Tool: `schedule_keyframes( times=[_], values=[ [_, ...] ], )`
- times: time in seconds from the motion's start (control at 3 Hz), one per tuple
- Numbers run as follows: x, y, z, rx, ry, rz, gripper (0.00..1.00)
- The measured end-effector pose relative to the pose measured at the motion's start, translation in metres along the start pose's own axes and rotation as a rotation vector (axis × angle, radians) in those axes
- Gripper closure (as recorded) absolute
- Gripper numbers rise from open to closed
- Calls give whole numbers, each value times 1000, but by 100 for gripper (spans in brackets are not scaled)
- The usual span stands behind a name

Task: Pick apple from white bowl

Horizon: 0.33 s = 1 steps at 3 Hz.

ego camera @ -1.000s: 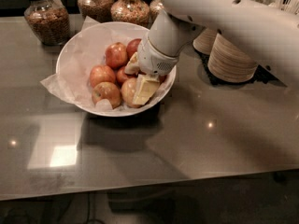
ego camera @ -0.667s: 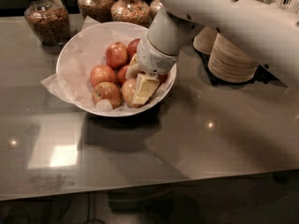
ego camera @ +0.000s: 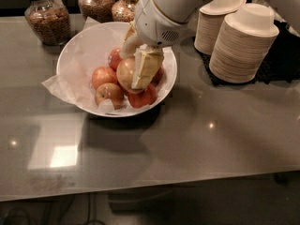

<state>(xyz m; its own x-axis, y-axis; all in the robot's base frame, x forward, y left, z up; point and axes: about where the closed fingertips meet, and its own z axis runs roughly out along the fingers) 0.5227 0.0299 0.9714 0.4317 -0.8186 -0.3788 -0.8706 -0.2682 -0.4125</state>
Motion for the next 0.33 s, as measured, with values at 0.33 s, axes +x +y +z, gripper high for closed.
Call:
schedule_keyframes(
  times=[0.33],
  values=[
    [0, 0, 0, 0, 0, 0, 100]
  ],
)
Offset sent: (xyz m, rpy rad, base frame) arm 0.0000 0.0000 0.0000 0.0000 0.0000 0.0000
